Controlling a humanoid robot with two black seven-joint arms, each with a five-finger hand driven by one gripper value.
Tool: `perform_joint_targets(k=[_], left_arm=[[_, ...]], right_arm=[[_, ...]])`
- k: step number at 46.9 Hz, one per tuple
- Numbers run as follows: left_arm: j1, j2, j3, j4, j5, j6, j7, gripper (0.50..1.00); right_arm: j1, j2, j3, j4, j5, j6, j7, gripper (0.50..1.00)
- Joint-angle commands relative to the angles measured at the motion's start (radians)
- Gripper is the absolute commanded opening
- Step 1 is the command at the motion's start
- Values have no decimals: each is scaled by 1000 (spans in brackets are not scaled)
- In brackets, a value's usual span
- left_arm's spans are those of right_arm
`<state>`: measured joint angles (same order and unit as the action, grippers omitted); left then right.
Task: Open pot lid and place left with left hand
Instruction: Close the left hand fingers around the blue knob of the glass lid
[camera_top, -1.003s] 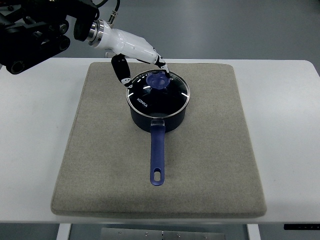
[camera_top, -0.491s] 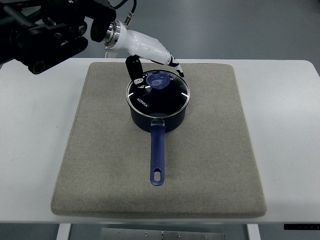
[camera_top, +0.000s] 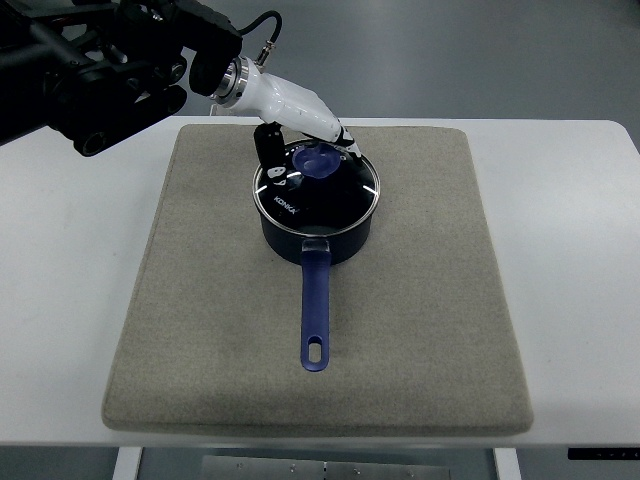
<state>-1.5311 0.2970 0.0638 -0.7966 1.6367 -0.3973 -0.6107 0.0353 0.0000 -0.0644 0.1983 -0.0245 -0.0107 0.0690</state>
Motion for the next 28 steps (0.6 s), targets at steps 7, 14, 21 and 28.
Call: perform_joint_targets(k=[7,14,21,28], left_arm=[[-1,1,1,0,0,-2,0,958],[-1,1,1,0,0,-1,0,954],[-4,1,1,-1,0,-2,0,947],[-7,2,1,-1,-1,-2,0,939]], right_arm=[[0,0,0,0,0,0,0,917],[0,0,0,0,0,0,0,917],[0,0,0,0,0,0,0,917],[0,0,0,0,0,0,0,917]])
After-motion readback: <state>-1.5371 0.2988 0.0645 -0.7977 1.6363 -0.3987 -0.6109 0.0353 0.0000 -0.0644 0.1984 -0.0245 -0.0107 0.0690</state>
